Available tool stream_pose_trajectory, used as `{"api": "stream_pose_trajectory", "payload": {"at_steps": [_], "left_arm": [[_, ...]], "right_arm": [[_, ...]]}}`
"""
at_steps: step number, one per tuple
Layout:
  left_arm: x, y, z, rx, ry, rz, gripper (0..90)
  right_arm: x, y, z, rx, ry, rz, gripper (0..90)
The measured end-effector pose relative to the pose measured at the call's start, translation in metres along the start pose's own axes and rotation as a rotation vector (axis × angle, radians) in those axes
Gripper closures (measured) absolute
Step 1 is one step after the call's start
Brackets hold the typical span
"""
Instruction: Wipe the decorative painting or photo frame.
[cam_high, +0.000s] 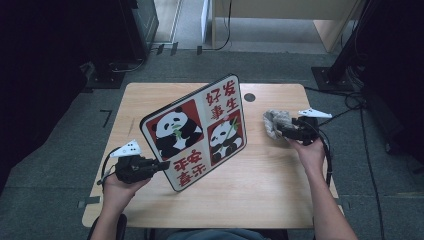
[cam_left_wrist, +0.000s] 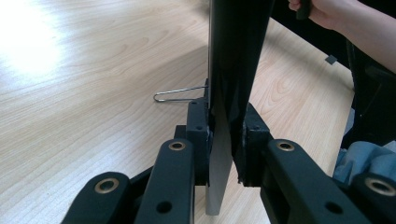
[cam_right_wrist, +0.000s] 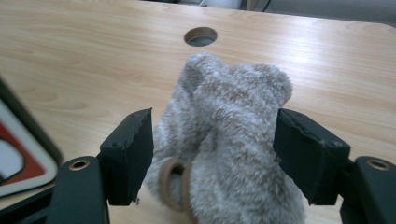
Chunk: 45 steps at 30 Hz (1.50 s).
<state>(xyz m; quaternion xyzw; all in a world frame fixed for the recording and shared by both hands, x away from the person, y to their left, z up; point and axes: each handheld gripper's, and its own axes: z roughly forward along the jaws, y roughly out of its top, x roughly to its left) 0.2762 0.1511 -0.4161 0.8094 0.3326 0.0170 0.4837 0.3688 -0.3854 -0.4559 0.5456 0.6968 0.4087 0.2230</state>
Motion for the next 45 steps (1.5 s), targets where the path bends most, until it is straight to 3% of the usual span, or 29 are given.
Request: {"api": "stream_pose_trajectory", "payload": {"at_steps": [5, 11, 18, 22, 35, 45], "left_arm": [[0.002, 0.000, -0.001, -0.003, -0.005, -0.009, 78.8], [0.007, 0.001, -0.004, -0.001, -0.012, -0.009, 78.8], [0.013, 0.001, -0.006, -0.002, -0.014, -0.004, 78.1], [0.012, 0.001, -0.005, -0.001, 0.000, 0.008, 77.1], [0.018, -0.001, -0.005, 0.012, 0.048, -0.002, 54.5], [0.028, 0.000, -0.004, -0.009, 0.100, -0.044, 53.7]], "right_arm": [[0.011, -0.004, -0.011, -0.013, 0.020, -0.029, 31.2], [0.027, -0.012, -0.021, 0.007, 0.043, -0.069, 31.9], [0.038, -0.022, -0.029, 0.016, 0.112, -0.076, 32.7], [0.043, -0.027, -0.031, 0.031, 0.131, -0.091, 32.9], [0.054, -0.038, -0.029, 0.064, 0.173, -0.131, 33.0], [0.060, -0.039, -0.026, 0.082, 0.176, -0.163, 33.0]]}}
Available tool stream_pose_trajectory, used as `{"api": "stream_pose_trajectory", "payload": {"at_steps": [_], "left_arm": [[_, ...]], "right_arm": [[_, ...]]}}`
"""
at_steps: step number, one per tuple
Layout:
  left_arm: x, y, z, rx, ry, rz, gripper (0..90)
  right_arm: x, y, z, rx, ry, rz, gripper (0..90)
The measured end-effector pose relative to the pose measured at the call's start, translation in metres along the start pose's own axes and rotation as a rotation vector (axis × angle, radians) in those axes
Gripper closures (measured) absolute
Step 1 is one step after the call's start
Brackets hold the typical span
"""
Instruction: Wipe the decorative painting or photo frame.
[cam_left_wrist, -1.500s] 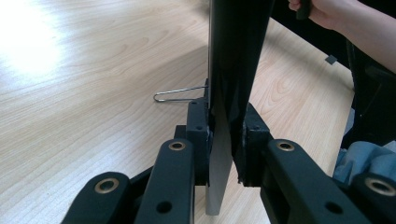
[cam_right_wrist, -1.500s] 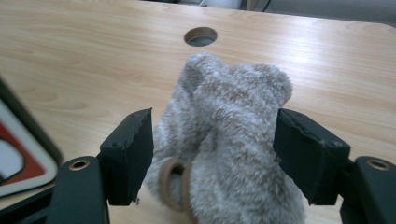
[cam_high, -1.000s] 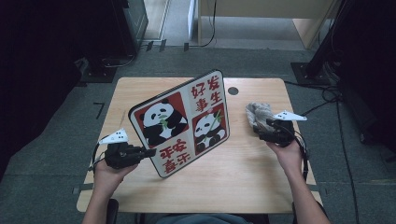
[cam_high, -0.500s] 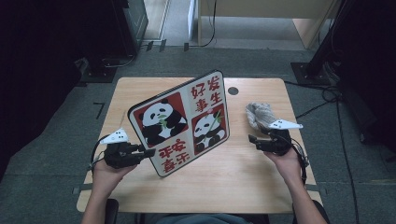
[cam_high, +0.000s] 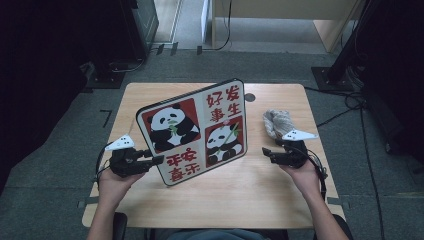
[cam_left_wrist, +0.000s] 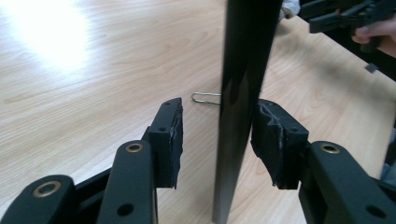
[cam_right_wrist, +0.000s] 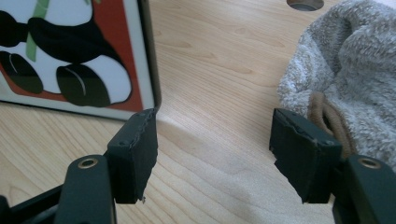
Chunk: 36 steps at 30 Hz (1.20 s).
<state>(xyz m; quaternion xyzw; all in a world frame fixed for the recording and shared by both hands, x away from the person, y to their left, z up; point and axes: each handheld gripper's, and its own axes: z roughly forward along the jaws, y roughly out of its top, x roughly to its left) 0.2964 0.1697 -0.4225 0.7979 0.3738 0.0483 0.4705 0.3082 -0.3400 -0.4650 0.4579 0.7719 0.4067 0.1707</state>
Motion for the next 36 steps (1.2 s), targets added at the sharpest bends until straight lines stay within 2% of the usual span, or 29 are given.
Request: {"api": "stream_pose_trajectory", "payload": {"at_steps": [6, 12, 19, 31, 36], "left_arm": [[0.006, 0.000, 0.002, -0.006, 0.003, -0.015, 52.6], [0.014, 0.000, 0.004, -0.024, 0.015, -0.031, 48.9], [0.019, 0.001, 0.008, -0.020, 0.038, -0.046, 48.7], [0.024, 0.002, 0.011, -0.037, 0.036, -0.059, 47.5], [0.027, 0.002, 0.012, -0.045, 0.040, -0.063, 47.9]], "right_arm": [[0.004, -0.001, 0.003, 0.006, 0.002, -0.007, 32.9], [0.002, -0.003, 0.006, 0.020, 0.020, 0.006, 33.8], [0.000, -0.003, 0.008, 0.024, 0.011, 0.003, 33.8], [-0.001, -0.005, 0.008, -0.003, -0.005, -0.009, 34.3], [-0.002, -0.006, 0.008, -0.001, -0.002, 0.001, 34.3]]}}
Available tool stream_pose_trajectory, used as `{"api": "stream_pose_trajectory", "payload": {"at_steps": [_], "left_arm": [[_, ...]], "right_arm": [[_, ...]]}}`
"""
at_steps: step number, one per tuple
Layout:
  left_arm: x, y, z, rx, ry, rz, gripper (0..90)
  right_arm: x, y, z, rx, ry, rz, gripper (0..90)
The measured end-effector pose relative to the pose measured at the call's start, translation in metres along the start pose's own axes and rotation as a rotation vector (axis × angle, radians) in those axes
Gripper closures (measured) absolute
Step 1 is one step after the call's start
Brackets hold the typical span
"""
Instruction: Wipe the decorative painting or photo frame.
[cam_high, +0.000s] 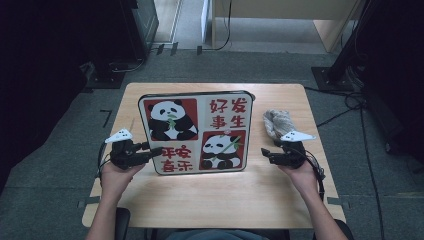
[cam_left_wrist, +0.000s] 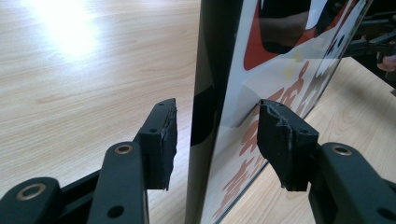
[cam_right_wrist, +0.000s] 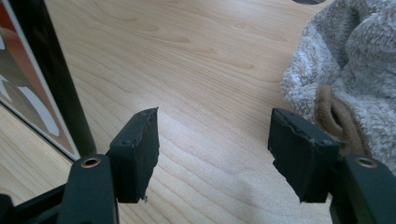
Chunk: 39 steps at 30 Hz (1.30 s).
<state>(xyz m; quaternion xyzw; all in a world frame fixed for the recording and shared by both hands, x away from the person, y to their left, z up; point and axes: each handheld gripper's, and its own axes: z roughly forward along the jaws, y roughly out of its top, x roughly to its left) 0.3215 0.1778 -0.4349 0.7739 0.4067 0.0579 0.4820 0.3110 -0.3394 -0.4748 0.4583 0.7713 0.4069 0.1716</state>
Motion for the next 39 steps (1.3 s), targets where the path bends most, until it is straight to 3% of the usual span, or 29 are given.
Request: {"api": "stream_pose_trajectory", "payload": {"at_steps": [11, 19, 25, 28, 36, 39], "left_arm": [[0.001, -0.001, -0.005, -0.022, 0.028, -0.004, 47.7], [0.001, -0.006, -0.016, -0.002, 0.077, 0.048, 47.2], [0.008, -0.010, -0.027, 0.002, 0.123, 0.066, 47.2], [0.014, -0.013, -0.030, 0.008, 0.137, 0.051, 47.1], [0.028, -0.016, -0.025, 0.022, 0.164, 0.035, 44.5], [0.030, -0.017, -0.019, 0.052, 0.186, 0.048, 43.2]], "right_arm": [[-0.001, -0.002, -0.003, -0.009, 0.004, 0.007, 34.2], [-0.004, -0.003, -0.004, -0.013, 0.008, 0.001, 34.3], [-0.005, -0.004, -0.003, -0.004, 0.006, -0.014, 35.0], [-0.005, -0.004, -0.002, 0.005, 0.009, -0.015, 35.5], [-0.010, -0.006, 0.002, 0.014, 0.017, 0.001, 35.5], [-0.012, -0.007, 0.003, 0.020, 0.020, 0.009, 35.8]]}}
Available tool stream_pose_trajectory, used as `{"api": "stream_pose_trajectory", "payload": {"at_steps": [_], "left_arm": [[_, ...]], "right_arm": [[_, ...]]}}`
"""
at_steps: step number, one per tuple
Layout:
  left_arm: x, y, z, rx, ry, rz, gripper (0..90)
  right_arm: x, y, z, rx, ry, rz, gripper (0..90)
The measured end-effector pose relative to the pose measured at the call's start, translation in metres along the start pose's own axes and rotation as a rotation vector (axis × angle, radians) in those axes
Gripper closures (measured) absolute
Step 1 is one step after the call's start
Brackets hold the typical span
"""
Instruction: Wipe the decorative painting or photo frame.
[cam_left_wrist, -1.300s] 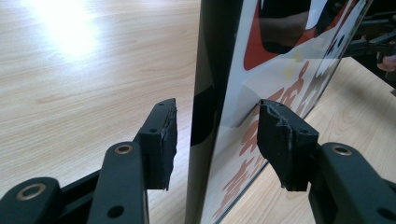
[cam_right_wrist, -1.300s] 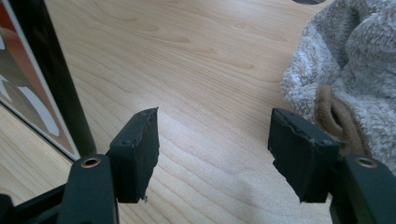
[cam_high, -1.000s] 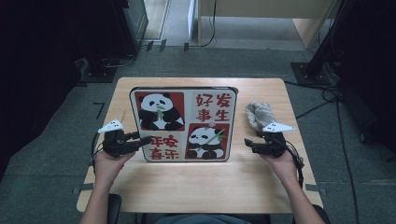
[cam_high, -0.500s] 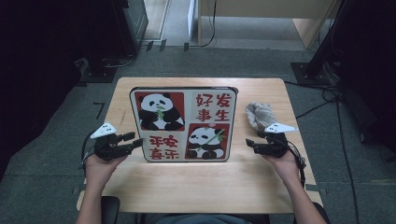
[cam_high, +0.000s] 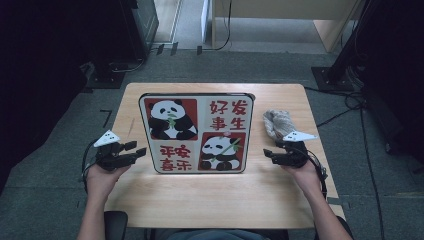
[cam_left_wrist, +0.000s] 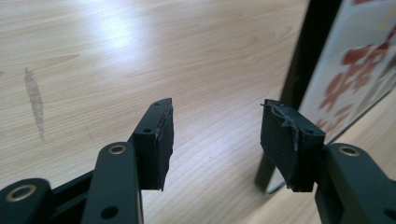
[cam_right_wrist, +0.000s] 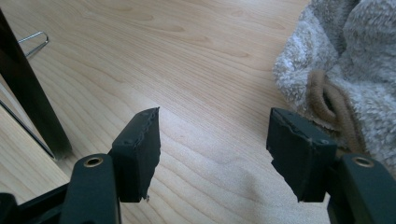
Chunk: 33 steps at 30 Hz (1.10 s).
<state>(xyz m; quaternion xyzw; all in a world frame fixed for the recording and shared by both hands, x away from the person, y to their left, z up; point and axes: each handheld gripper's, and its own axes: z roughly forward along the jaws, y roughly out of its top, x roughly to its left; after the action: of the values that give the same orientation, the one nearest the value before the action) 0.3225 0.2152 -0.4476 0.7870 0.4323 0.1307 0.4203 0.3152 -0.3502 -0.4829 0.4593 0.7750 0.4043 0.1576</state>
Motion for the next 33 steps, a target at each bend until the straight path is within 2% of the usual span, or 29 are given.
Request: {"api": "stream_pose_trajectory", "payload": {"at_steps": [2, 3, 6, 9, 14, 17, 27, 29, 33], "left_arm": [[0.001, -0.001, 0.004, 0.004, 0.012, 0.019, 43.1], [0.003, -0.001, 0.005, 0.003, 0.005, 0.023, 42.9], [0.009, -0.002, 0.009, 0.003, 0.004, 0.023, 42.3], [0.015, -0.004, 0.013, 0.011, 0.021, 0.025, 41.9], [0.022, -0.005, 0.017, 0.002, 0.032, 0.024, 40.0], [0.025, -0.006, 0.019, 0.015, 0.036, 0.019, 38.9], [0.026, -0.007, 0.021, 0.038, 0.035, 0.013, 35.9], [0.026, -0.007, 0.021, 0.041, 0.045, 0.009, 35.8], [0.027, -0.007, 0.020, 0.035, 0.047, 0.000, 35.6]], "right_arm": [[-0.001, -0.001, 0.001, 0.002, 0.004, 0.004, 35.9], [-0.001, -0.001, 0.001, 0.005, 0.006, 0.004, 36.0], [-0.002, -0.002, 0.002, 0.017, 0.005, 0.001, 36.6], [-0.003, -0.003, 0.004, 0.040, 0.005, 0.007, 36.6], [-0.006, -0.006, 0.005, 0.046, 0.003, 0.014, 36.6], [-0.009, -0.006, 0.005, 0.041, 0.006, 0.015, 36.6], [-0.011, -0.004, 0.004, 0.034, 0.004, 0.006, 36.6], [-0.011, -0.004, 0.004, 0.033, 0.007, 0.008, 36.6], [-0.011, -0.003, 0.003, 0.036, 0.009, 0.003, 36.6]]}}
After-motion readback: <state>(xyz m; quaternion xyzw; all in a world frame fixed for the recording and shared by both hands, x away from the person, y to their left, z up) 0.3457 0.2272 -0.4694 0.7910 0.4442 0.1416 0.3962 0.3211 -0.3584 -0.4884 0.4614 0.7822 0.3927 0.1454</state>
